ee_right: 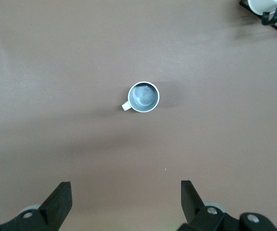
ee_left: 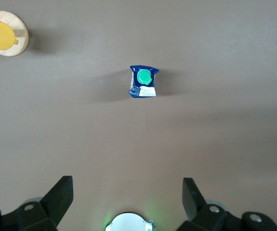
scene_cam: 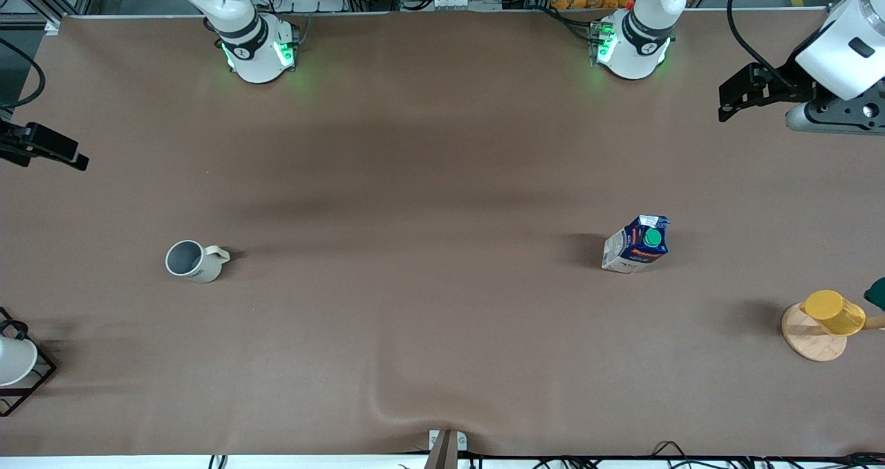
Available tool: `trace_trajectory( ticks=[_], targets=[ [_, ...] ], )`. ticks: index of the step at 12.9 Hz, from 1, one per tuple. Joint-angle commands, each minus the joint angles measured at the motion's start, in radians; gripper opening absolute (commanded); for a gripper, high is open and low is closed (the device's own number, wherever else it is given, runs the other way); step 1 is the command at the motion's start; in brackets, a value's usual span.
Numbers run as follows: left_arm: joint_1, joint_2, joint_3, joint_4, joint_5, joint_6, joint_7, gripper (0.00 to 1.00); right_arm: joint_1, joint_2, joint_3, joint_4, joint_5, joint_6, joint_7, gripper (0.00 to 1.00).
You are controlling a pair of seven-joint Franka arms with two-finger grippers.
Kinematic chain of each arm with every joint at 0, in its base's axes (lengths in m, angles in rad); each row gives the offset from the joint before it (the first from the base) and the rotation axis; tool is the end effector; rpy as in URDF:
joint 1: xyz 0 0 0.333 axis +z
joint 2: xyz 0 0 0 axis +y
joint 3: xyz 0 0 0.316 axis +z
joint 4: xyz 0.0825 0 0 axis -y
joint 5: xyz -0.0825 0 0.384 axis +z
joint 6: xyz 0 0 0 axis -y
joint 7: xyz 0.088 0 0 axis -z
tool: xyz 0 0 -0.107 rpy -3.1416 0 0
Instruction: Place milk next to cup
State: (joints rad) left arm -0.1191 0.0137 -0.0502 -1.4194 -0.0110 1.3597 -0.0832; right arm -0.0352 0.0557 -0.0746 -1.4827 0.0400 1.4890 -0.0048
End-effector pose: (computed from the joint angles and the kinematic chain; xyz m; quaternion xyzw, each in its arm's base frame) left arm 0.5279 -0.0914 0.6691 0.9983 -0.0440 -0.0371 0.0011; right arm 0.5609 -0.0560 0.6278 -0.9982 0.0513 0.0236 0.0193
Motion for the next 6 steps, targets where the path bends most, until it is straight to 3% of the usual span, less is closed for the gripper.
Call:
trace_trajectory(
  ticks=[1,6],
  targets=[
    [0.007,-0.015,0.001,-0.006,-0.009,-0.011,0.016,1.00,-0.002,0.000,0.010,0.018,-0.028,-0.018,-0.007,1.00],
    [-0.010,0.038,-0.002,0.005,0.015,-0.011,0.010,1.00,-0.006,0.007,0.006,0.012,-0.026,-0.018,-0.007,1.00]
  ],
)
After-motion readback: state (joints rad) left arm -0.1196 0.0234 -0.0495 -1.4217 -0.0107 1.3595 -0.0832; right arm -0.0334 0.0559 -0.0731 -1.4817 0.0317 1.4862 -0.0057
